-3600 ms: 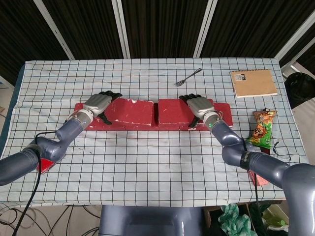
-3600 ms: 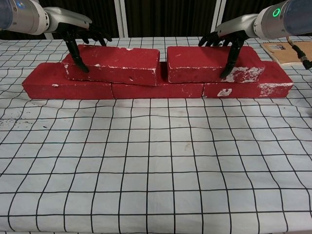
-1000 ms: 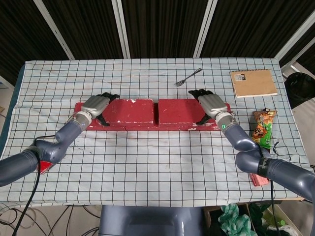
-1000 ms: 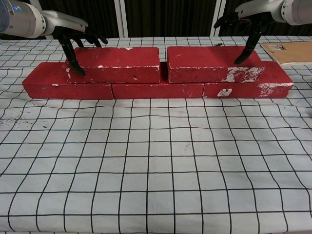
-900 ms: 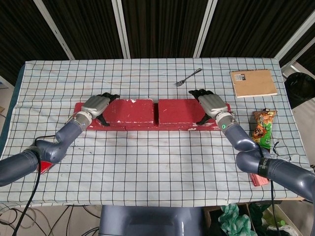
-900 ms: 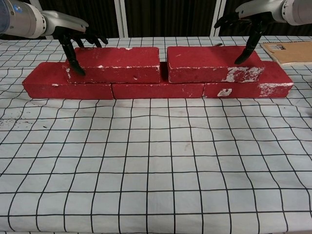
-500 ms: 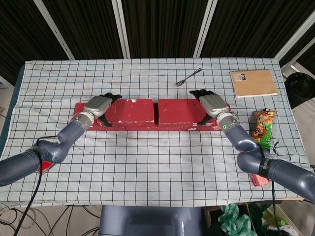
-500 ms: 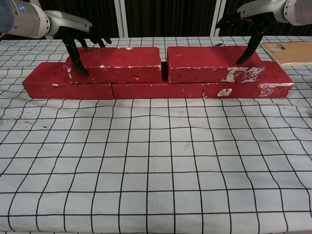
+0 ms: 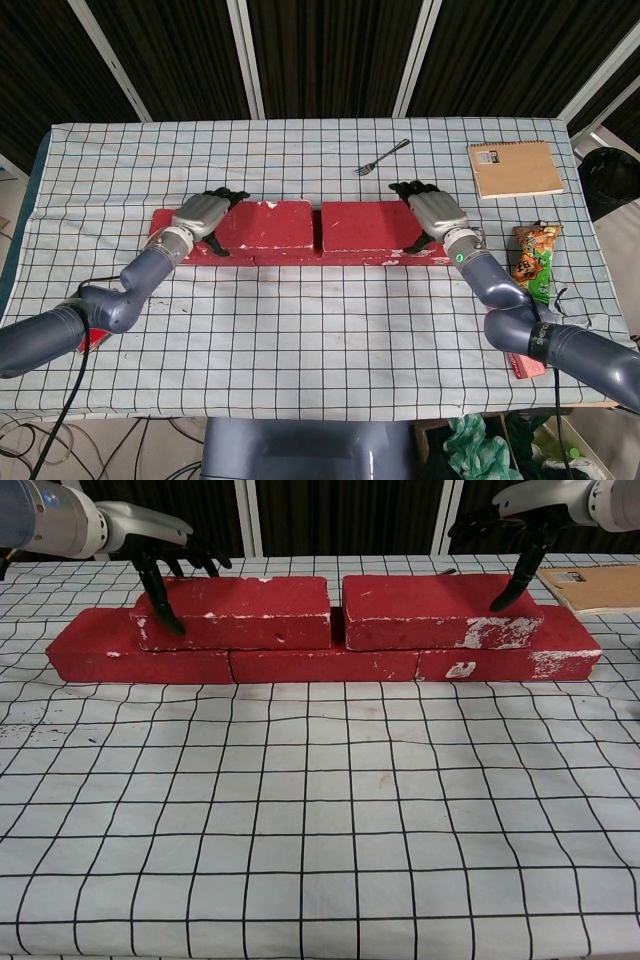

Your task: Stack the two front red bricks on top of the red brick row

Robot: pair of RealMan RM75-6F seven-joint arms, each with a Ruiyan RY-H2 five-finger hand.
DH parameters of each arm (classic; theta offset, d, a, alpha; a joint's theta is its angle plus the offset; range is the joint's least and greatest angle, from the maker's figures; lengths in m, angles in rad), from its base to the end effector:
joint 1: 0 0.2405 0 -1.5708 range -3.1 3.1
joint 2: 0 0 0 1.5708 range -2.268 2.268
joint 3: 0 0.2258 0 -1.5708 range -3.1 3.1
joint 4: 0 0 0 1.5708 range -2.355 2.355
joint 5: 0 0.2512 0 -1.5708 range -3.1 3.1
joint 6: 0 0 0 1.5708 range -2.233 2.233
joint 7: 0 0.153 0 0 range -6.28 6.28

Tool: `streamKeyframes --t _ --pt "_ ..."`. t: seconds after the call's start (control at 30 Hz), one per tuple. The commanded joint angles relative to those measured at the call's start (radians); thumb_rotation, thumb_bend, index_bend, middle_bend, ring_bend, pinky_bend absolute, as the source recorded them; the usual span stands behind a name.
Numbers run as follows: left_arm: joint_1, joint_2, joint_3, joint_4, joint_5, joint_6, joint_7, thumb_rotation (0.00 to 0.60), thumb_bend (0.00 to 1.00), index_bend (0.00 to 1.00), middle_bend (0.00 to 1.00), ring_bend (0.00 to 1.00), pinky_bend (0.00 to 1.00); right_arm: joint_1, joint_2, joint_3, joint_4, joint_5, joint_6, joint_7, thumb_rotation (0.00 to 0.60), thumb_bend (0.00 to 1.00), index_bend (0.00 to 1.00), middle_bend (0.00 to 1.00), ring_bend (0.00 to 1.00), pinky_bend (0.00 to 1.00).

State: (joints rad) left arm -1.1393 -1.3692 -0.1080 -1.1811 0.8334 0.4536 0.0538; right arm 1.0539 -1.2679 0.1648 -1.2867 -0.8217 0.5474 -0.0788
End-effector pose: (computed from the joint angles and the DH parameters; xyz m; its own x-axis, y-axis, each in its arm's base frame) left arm -0.1198 0.4665 -0.0047 0.4844 0.4538 0.7479 0.8732 -0.3043 -0.3808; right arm -0.1311 -0.4637 0.0336 0.4310 -0.3793 0.8188 -0.9003 -0.2418 0.3619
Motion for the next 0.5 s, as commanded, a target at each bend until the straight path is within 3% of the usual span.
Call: streamKeyframes --t 0.03,0.23,0.5 --pt "0.002 0.007 0.000 -0.006 -0.006 0.011 0.005 0.600 0.00 0.05 0.09 0.00 0.08 0.000 -0.001 0.000 0.000 0.000 -0.001 -0.001 0.600 0.00 0.03 0.04 0.00 0.08" --pt "0.005 0.050 0.003 -0.057 -0.016 0.031 0.024 0.600 0.00 0.03 0.08 0.00 0.08 0.001 -0.004 -0.003 0.000 0.006 -0.003 -0.007 0.600 0.00 0.02 0.04 0.00 0.08" --pt "0.021 0.215 0.045 -0.237 -0.056 0.104 0.109 0.600 0.03 0.03 0.09 0.00 0.08 0.004 -0.005 -0.009 0.002 0.023 -0.006 -0.021 0.600 0.00 0.02 0.04 0.00 0.08"
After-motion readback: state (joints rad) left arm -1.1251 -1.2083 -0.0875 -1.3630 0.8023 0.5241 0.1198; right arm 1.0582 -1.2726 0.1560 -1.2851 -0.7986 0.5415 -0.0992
